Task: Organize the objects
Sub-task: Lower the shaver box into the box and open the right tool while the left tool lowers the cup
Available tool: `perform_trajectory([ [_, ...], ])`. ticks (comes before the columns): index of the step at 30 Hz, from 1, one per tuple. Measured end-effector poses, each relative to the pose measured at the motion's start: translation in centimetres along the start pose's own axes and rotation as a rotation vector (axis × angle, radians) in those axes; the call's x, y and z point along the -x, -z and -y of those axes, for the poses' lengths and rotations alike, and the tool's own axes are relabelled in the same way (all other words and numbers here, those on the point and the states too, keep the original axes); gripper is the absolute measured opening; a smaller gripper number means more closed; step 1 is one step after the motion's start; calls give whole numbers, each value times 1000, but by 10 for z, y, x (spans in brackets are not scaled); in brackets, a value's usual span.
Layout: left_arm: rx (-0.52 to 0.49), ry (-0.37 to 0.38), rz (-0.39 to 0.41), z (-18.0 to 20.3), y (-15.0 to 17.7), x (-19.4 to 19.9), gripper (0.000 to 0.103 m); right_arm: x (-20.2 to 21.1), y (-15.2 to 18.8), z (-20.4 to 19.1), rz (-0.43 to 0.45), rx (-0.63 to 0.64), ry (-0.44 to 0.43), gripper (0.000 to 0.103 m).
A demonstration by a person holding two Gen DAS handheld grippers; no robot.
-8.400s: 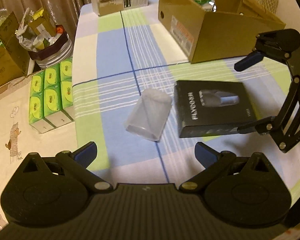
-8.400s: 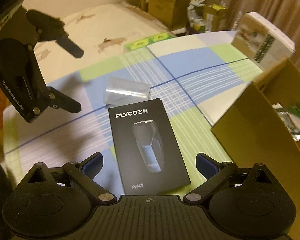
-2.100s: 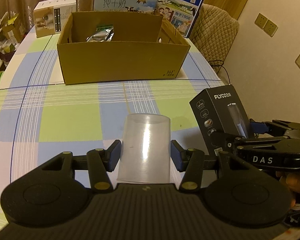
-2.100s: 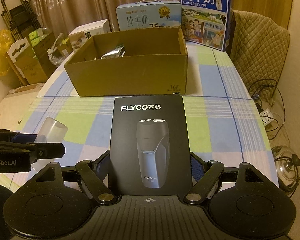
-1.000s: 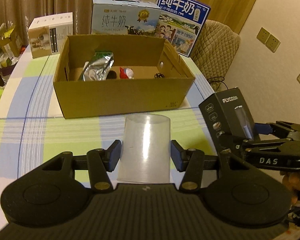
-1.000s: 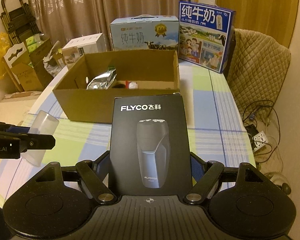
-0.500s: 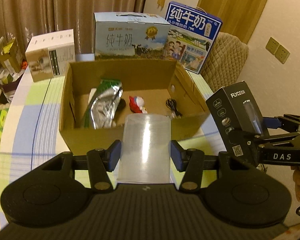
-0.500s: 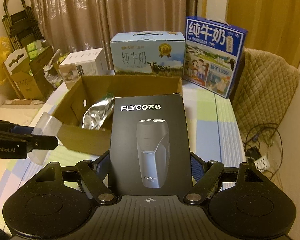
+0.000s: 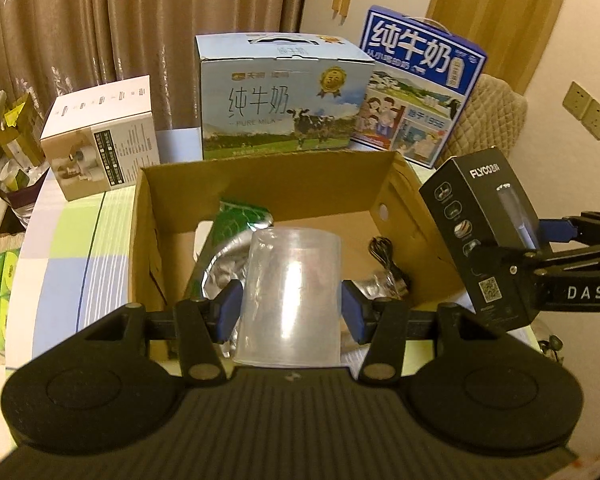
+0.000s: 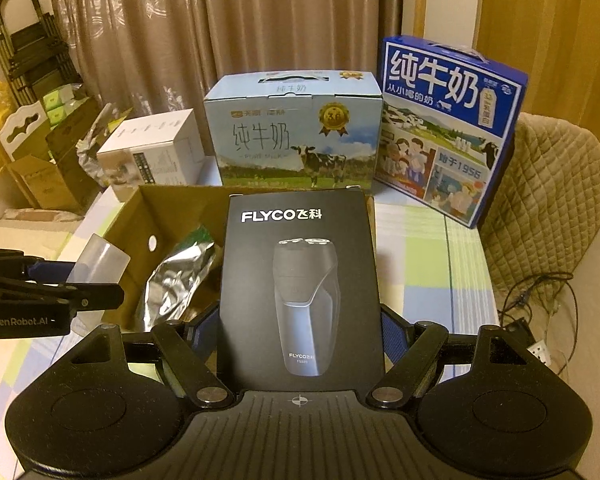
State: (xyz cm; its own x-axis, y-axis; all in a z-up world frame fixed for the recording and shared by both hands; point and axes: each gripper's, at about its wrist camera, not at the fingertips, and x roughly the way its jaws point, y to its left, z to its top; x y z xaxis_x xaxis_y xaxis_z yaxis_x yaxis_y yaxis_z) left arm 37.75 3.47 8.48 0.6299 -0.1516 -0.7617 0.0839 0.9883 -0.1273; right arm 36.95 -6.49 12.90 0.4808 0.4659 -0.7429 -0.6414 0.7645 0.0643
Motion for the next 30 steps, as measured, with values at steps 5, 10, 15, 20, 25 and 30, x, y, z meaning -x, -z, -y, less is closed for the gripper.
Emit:
perform_trajectory([
  [5, 14, -7, 18, -9, -11, -20, 51, -20, -5, 6, -13, -24, -5, 76],
  [10, 51, -23, 34, -18, -11, -33, 81, -30, -4, 12, -26, -35, -8, 76],
  [15, 58, -37, 19, -22, -2, -37, 81, -32, -2, 16, -32, -51, -16, 76],
  [20, 54, -47, 19, -23, 4, -35, 85, -33, -8, 16, -18, -65, -32, 76],
  [25, 37, -59, 37, -21, 5, -30, 93, -35, -20, 11, 23, -84, -64, 76],
  [30, 19, -65, 47, -18, 8, -27, 102, -47, -27, 20, 74, -196, -170, 79],
])
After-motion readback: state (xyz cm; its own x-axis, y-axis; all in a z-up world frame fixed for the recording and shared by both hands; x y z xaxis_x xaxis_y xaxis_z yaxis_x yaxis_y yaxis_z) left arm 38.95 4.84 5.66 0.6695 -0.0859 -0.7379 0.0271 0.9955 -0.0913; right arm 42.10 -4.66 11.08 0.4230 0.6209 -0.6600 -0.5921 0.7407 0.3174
